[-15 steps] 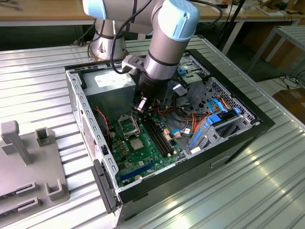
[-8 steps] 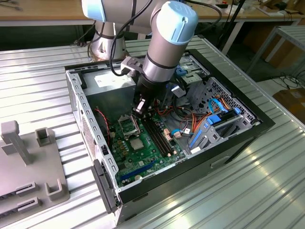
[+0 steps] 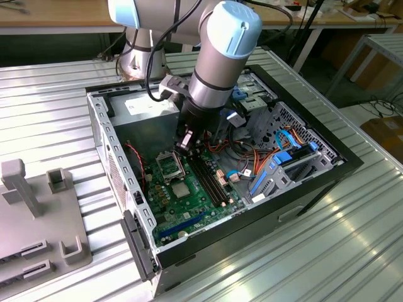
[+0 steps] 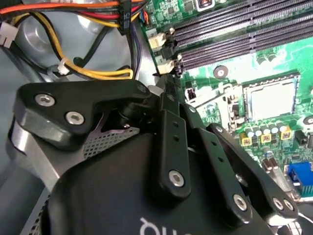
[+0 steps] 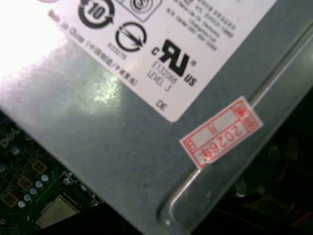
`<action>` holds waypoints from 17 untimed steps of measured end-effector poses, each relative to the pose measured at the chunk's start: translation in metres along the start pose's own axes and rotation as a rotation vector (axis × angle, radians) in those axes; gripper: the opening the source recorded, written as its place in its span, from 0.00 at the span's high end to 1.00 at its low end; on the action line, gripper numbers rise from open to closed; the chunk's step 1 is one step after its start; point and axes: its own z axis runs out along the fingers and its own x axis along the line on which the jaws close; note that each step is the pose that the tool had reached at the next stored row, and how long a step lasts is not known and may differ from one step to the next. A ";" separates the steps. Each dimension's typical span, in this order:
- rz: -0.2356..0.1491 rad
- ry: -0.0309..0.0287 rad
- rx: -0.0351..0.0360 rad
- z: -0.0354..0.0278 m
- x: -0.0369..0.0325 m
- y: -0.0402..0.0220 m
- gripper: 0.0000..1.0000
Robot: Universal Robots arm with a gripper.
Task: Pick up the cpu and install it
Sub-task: 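Close the cpu cover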
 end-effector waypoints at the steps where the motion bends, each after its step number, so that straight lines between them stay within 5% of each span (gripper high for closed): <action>1: 0.000 0.0002 0.0001 -0.0016 0.0000 0.0001 0.89; 17: -0.014 0.0011 -0.0004 -0.0003 0.0034 -0.0027 0.89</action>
